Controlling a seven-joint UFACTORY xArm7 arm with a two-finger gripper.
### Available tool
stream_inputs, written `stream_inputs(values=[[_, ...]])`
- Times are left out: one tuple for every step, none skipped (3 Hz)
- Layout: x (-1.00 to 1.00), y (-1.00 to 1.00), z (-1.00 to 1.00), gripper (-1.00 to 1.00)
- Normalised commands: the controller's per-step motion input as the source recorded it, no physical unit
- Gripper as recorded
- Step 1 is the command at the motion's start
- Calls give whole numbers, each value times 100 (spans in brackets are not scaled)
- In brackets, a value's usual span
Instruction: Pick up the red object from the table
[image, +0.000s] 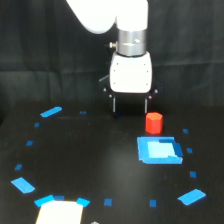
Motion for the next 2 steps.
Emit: stream_inputs(values=[[66, -100, -59, -26], [-61, -54, 59, -99]])
